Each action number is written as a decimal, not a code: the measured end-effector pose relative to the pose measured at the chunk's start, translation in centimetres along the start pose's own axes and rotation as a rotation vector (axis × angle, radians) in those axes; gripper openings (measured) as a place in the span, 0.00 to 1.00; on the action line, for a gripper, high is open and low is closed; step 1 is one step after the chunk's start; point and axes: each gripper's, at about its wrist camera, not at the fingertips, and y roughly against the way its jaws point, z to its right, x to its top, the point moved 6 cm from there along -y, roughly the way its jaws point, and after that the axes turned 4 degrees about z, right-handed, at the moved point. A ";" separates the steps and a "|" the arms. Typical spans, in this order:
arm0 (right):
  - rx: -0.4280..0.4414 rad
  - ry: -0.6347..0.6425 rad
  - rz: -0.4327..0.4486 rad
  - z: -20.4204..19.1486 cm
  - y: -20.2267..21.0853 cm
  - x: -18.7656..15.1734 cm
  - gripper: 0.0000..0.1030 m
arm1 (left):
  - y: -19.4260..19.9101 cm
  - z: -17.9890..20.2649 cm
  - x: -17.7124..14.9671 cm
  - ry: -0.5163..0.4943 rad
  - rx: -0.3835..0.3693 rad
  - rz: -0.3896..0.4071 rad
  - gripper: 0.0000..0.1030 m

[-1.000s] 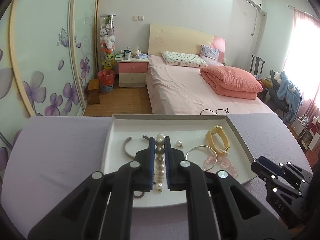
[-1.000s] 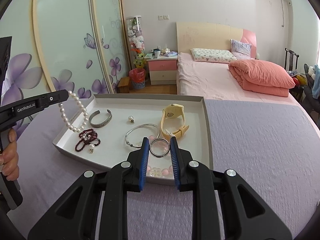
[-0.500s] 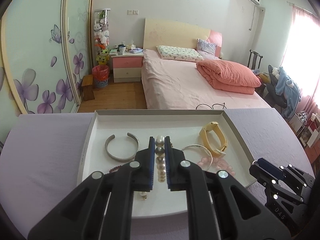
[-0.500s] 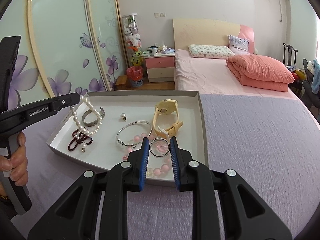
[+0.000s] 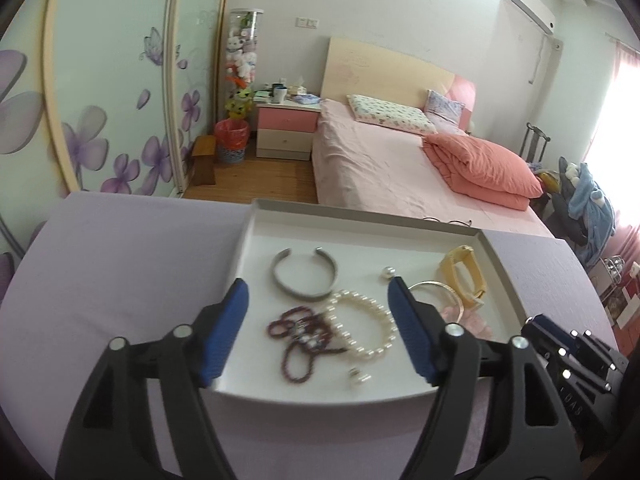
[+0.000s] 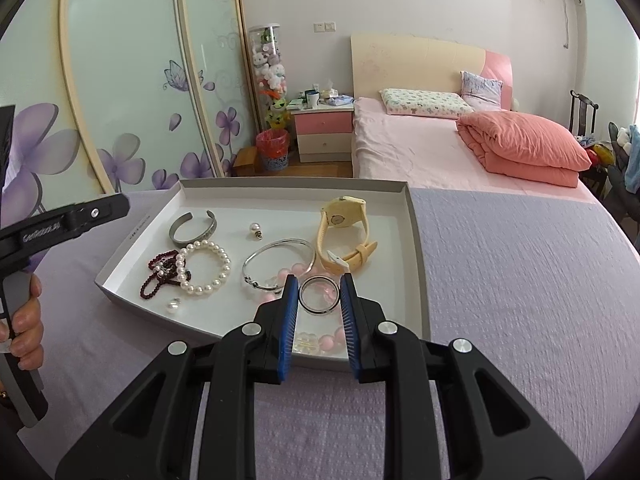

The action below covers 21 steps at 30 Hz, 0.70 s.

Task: Organize jewelry
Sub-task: 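Carry the pearl bracelet into the tray and open the left gripper while the right carries the ring, then lower the silver ring into the tray and open the right gripper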

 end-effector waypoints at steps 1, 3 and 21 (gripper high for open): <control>0.000 0.003 0.000 -0.2 0.0 0.0 0.22 | 0.3 -0.5 -0.2 0.003 0.004 0.000 0.74; 0.002 0.007 0.002 -0.8 0.0 0.1 0.22 | 0.9 -1.2 -0.6 0.010 0.005 0.001 0.75; -0.060 0.042 0.040 -3.9 -4.2 2.3 0.22 | 3.4 -5.2 -3.4 0.016 0.014 0.008 0.81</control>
